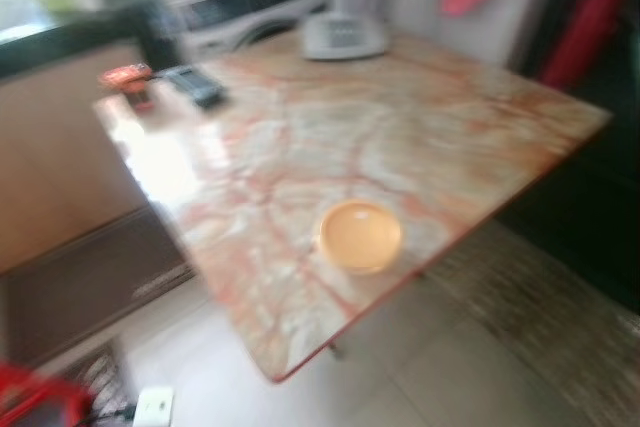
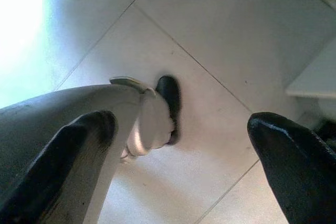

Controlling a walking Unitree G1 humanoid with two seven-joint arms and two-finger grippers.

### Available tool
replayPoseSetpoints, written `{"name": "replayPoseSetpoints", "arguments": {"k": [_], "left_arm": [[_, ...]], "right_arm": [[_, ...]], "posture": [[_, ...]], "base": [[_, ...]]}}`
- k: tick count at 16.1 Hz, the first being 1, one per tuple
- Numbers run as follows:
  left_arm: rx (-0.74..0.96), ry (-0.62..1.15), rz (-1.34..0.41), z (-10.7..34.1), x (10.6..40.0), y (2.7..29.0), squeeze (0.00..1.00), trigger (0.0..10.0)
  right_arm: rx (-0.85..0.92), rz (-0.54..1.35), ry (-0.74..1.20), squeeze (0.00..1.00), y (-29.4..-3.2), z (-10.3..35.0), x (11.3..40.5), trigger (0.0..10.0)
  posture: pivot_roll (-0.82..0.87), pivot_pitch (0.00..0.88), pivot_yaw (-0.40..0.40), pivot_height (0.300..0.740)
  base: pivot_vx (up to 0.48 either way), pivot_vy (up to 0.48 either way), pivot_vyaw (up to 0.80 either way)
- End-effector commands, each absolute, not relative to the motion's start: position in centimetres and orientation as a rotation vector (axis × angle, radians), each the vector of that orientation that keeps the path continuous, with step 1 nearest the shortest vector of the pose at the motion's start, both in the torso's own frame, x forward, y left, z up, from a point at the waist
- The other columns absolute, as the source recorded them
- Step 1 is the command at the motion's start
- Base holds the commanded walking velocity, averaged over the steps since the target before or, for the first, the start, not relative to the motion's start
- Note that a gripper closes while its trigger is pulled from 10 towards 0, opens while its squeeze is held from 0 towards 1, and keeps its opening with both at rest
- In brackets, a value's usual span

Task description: Restocking fridge

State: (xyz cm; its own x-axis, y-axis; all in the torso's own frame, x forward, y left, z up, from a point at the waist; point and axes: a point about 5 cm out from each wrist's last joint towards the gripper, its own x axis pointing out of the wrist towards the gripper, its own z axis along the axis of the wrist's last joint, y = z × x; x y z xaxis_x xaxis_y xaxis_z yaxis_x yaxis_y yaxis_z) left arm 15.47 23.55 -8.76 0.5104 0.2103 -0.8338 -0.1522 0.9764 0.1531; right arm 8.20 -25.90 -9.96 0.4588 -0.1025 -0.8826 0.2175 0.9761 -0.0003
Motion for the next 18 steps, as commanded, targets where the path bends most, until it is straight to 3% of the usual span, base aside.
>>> {"name": "replayPoseSetpoints", "arguments": {"k": [1, 9, 18], "left_arm": [[0.061, 1.000, 0.233, -8.57, 15.81, 23.76, 0.00, 10.0], [0.078, 0.993, 0.234, -8.44, 15.90, 24.06, 0.00, 10.0], [0.078, 0.997, 0.236, -8.40, 15.70, 24.51, 0.00, 10.0]], "right_arm": [[0.122, -0.206, 1.100, 0.00, -25.99, -10.09, 7.49, 10.0], [0.116, -0.198, 1.107, 0.00, -25.89, -10.12, 7.61, 10.0], [0.139, -0.197, 1.094, 0.00, -25.63, -10.14, 7.84, 10.0]], "posture": [[0.00, 0.039, 0.113, 0.740], [0.01, 0.035, 0.115, 0.740], [0.01, 0.037, 0.119, 0.740]], "base": [[0.000, 0.247, -0.80], [0.000, 0.062, -0.80], [0.000, 0.000, -0.05]]}}
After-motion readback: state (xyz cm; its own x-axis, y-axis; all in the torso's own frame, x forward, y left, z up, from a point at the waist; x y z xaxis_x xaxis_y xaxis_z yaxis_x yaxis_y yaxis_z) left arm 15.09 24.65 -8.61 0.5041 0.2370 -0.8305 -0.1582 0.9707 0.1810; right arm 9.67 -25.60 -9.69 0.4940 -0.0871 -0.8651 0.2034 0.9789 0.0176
